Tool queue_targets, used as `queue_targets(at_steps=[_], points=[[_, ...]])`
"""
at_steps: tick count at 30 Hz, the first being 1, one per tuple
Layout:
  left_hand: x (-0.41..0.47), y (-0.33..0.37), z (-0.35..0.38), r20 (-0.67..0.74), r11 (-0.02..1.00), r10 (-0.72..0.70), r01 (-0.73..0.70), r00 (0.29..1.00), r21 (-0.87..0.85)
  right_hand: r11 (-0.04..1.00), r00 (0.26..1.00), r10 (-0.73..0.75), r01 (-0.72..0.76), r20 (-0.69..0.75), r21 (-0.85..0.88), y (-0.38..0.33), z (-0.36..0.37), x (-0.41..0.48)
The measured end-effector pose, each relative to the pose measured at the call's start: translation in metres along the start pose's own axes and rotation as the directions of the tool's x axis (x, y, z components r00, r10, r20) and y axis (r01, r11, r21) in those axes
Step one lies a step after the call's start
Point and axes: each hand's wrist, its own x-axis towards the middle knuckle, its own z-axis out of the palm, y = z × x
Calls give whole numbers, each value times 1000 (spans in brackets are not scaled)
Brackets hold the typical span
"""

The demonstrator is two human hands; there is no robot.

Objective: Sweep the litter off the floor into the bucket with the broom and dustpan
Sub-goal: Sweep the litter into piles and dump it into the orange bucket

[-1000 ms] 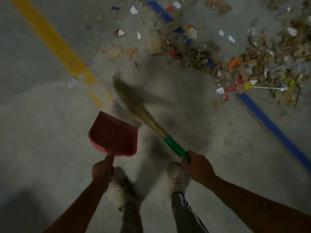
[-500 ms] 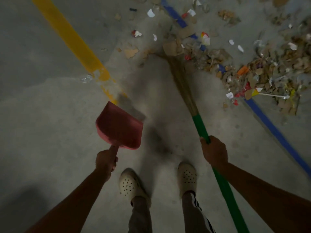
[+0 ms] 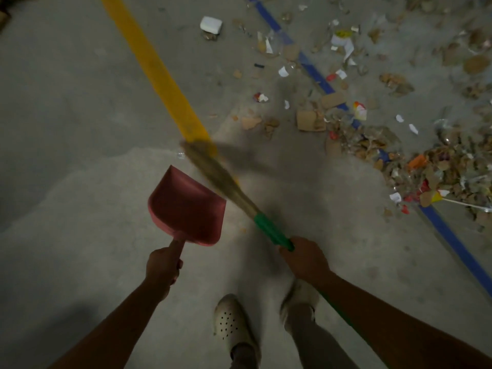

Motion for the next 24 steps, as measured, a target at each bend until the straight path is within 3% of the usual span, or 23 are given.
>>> queue_targets(at_steps=[3,6,10,13,17,24], points=[[11,10,4,-32,999,-16,17,999,30,998,997,14,-10,79,-57,-14,-1,34],[20,22,24,-43,997,-48,50,998,59,987,982,161,-158,99,-32,-2,-17,69],[31,46,71,-44,995,-45,48,998,83,888,915,404,-394,7,237,37,-60,119],[37,70,113,-24,993,-50,52,998,108,781,855,513,-424,-84,458,64,-102,137],[41,103,168,21,991,-47,44,999,125,810,837,502,-365,-219,459,90,-153,135],[51,147,229,66,980,-25,11,997,196,894,878,374,-255,-300,369,95,-178,123]])
